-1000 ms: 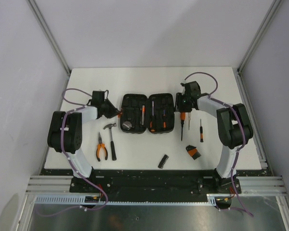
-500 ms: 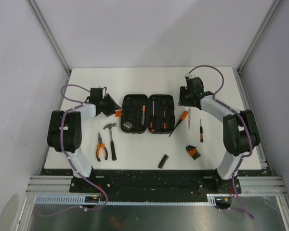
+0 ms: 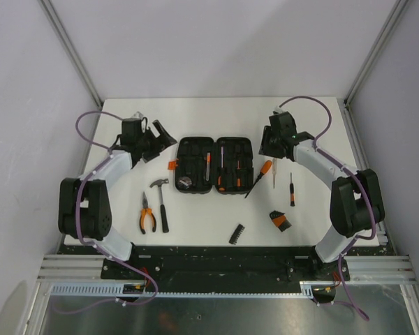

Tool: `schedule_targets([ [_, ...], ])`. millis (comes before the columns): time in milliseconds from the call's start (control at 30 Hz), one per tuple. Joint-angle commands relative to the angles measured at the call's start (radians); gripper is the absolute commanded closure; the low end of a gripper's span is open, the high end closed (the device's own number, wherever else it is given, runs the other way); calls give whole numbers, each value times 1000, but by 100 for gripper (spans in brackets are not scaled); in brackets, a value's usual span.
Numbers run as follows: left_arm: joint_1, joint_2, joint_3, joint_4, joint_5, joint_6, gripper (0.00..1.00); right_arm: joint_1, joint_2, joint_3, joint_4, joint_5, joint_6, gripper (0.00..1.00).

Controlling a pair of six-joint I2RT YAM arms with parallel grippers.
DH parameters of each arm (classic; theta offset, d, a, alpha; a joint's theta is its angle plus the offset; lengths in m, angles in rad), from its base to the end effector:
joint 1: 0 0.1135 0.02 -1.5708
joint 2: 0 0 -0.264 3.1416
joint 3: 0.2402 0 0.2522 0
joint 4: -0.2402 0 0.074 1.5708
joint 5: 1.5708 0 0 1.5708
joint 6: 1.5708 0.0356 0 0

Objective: Pack the tool kit

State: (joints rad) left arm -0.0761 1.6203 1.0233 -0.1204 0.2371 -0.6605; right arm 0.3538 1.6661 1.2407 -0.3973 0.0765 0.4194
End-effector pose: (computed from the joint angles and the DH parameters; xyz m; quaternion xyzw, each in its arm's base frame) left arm 0.3496 -0.0350 0.2177 -0.2135 0.8797 -0.2484 0.3446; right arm 0.3457 0.1248 0.2496 0.0445 0.9292 0.1047 0.3516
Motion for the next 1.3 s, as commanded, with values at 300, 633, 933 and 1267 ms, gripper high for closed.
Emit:
schedule_targets([
  [300,9,-181,28,-19,-12,110,1,-4,62,-17,-87,25,113,59],
  [633,9,-233,-10,-19,-42,111,1,-42,133,-17,-82,-35,108,53],
  [933,9,-263,17,-18,-80,128,1,-23,213,11,-21,-14,153,52],
  [1267,10,-293,30,5,-26,130,1,-5,243,25,0,67,124,84],
])
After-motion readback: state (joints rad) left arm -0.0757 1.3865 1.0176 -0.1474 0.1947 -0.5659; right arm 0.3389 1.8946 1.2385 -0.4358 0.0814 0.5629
